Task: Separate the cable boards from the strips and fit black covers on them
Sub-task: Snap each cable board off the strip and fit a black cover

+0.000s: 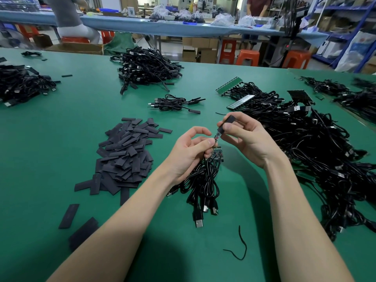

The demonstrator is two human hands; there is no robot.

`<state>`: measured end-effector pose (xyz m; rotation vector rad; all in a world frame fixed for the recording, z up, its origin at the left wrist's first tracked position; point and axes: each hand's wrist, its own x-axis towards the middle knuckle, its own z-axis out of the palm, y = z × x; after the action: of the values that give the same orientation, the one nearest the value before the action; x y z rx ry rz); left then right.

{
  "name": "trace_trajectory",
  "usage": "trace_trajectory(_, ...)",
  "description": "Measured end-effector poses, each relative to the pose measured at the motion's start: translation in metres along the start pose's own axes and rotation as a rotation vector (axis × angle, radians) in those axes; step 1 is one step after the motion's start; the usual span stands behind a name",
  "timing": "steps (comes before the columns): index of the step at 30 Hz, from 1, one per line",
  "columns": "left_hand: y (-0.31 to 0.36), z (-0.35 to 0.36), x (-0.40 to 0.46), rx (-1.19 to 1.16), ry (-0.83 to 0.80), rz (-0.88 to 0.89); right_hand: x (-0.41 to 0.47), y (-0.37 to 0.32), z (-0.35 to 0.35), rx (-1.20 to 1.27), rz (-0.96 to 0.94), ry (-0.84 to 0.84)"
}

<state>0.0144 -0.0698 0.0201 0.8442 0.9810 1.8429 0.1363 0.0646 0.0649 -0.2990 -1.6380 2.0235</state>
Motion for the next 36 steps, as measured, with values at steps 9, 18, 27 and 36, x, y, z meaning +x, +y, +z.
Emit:
trace_trajectory(9, 0.012, -0.002, 0.002, 0.107, 0.024, -0.031, 0.005, 0.007, 0.005, 0.038, 0.07, 0.026)
trace_trajectory(18, 0.045, -0.005, 0.002, 0.623, 0.164, 0.187, 0.014, 0.01, 0.02, 0.228, 0.053, 0.137)
trace_trajectory(27, 0.053, -0.014, -0.001, 0.943, 0.177, 0.312, 0.014, 0.015, 0.023, 0.265, 0.103, 0.079)
trace_trajectory(36, 0.052, -0.016, -0.002, 1.083, 0.151, 0.413, 0.015, 0.022, 0.029, 0.325, 0.132, 0.149)
